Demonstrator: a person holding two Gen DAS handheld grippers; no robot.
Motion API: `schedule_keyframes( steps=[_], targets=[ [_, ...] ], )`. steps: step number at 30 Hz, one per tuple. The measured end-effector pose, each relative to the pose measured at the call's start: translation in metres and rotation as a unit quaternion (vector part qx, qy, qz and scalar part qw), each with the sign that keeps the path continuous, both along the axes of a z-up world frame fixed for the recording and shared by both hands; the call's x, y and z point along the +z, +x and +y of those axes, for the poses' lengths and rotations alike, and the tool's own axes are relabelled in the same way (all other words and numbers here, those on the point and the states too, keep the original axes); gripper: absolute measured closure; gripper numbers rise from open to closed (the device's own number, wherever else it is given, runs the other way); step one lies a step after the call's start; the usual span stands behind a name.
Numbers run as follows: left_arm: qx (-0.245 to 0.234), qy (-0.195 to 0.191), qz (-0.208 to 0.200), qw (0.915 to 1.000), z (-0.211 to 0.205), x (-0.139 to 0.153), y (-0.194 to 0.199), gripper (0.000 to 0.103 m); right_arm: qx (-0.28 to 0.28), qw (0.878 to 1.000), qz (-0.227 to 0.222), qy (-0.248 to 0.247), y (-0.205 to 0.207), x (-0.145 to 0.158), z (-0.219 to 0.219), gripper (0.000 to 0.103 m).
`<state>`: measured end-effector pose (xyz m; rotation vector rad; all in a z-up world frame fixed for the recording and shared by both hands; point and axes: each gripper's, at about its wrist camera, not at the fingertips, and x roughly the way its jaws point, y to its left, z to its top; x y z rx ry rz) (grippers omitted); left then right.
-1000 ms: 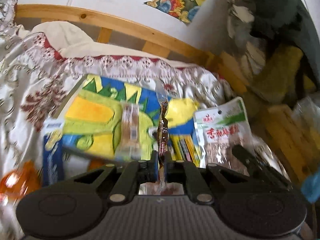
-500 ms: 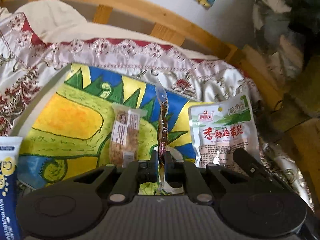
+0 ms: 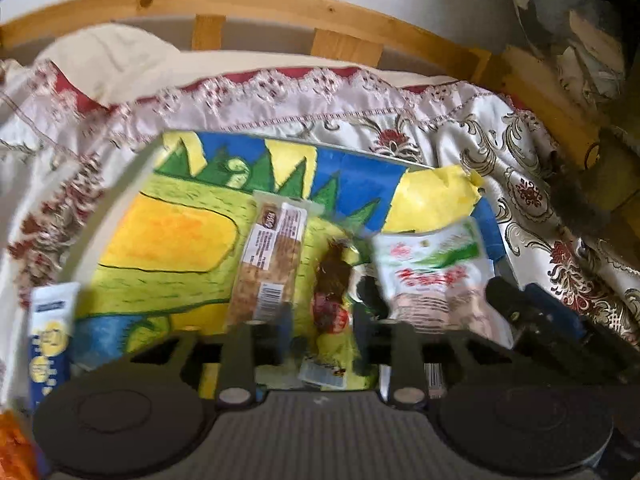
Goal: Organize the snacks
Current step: 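Carry the sausage stick in the left tool into the tray while the right tool places the pouch there, then open both tools and pull them back from the tray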
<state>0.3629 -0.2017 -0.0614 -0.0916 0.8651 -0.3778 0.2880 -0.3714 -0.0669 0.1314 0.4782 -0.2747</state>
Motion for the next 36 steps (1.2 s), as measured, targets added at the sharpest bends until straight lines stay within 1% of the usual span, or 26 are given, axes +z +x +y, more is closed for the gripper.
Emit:
schedule_keyframes(
  steps=[1, 2, 3, 4, 5, 6, 7, 9, 11, 12, 14, 16, 18, 20, 24, 26, 28, 30, 32, 33, 36],
  targets=[
    [0.004, -0.002, -0.006, 1.0000, 0.003, 0.005, -0.005, 0.049, -0.003, 1.000, -0.003, -0.001, -0.003, 0.003, 0.000, 0.058],
    [0.007, -0.006, -0.011, 0.9999, 0.007, 0.009, -0.009, 0.043, -0.006, 1.000, -0.007, 0.001, -0.008, 0.006, -0.001, 0.053],
    [0.009, -0.015, -0.015, 0.9997, 0.013, 0.014, -0.016, 0.041, -0.009, 1.000, -0.010, 0.002, -0.014, 0.010, -0.001, 0.049],
    [0.011, -0.029, -0.021, 0.9993, 0.021, 0.018, -0.022, 0.035, -0.011, 1.000, -0.014, 0.005, -0.021, 0.014, -0.001, 0.044],
    [0.014, -0.040, -0.028, 0.9987, 0.028, 0.023, -0.029, 0.030, -0.012, 1.000, -0.019, 0.007, -0.030, 0.018, 0.000, 0.042],
    [0.019, -0.045, -0.034, 0.9982, 0.035, 0.026, -0.035, 0.028, -0.012, 1.000, -0.023, 0.008, -0.039, 0.022, 0.000, 0.040],
    [0.023, -0.048, -0.042, 0.9977, 0.043, 0.031, -0.045, 0.026, -0.009, 1.000, -0.026, 0.007, -0.047, 0.027, 0.002, 0.036],
    [0.028, -0.050, -0.060, 0.9965, 0.057, 0.040, -0.061, 0.020, -0.001, 0.999, -0.037, 0.001, -0.066, 0.038, 0.006, 0.032],
    [0.038, -0.043, -0.078, 0.9953, 0.070, 0.048, -0.079, 0.012, -0.001, 0.999, -0.052, -0.001, -0.087, 0.049, 0.011, 0.020],
    [0.041, -0.041, -0.087, 0.9946, 0.075, 0.051, -0.088, 0.010, -0.001, 0.998, -0.063, 0.003, -0.101, 0.054, 0.013, 0.017],
    [0.044, -0.035, -0.104, 0.9930, 0.089, 0.059, -0.106, 0.001, 0.004, 0.996, -0.083, 0.014, -0.125, 0.061, 0.018, 0.005],
    [0.048, -0.028, -0.128, 0.9903, 0.103, 0.065, -0.127, 0.001, 0.002, 0.995, -0.098, 0.019, -0.147, 0.067, 0.025, 0.001],
    [0.050, -0.021, -0.142, 0.9883, 0.114, 0.070, -0.146, 0.000, -0.006, 0.995, -0.102, 0.021, -0.168, 0.072, 0.035, 0.001],
    [0.058, -0.016, -0.150, 0.9869, 0.124, 0.076, -0.163, 0.000, -0.012, 0.994, -0.107, 0.021, -0.187, 0.075, 0.043, 0.001],
    [0.079, -0.013, -0.164, 0.9833, 0.144, 0.085, -0.197, 0.000, -0.007, 0.991, -0.125, 0.039, -0.226, 0.080, 0.057, 0.001],
    [0.087, 0.000, -0.174, 0.9809, 0.151, 0.089, -0.214, 0.000, -0.005, 0.991, -0.126, 0.047, -0.241, 0.081, 0.063, 0.001],
    [0.085, 0.014, -0.166, 0.9823, 0.157, 0.091, -0.228, 0.000, -0.005, 0.991, -0.122, 0.048, -0.251, 0.081, 0.070, 0.001],
    [0.080, 0.026, -0.142, 0.9863, 0.162, 0.091, -0.239, 0.000, 0.012, 0.993, -0.109, 0.051, -0.259, 0.080, 0.078, 0.001],
    [0.084, 0.029, -0.124, 0.9883, 0.171, 0.091, -0.249, 0.000, 0.042, 0.991, -0.105, 0.068, -0.269, 0.079, 0.083, 0.001],
    [0.093, 0.031, -0.116, 0.9884, 0.175, 0.092, -0.254, 0.000, 0.050, 0.991, -0.103, 0.073, -0.274, 0.079, 0.086, 0.001],
    [0.112, 0.028, -0.100, 0.9883, 0.190, 0.094, -0.266, 0.000, 0.058, 0.991, -0.093, 0.072, -0.284, 0.078, 0.098, 0.001]
  ],
)
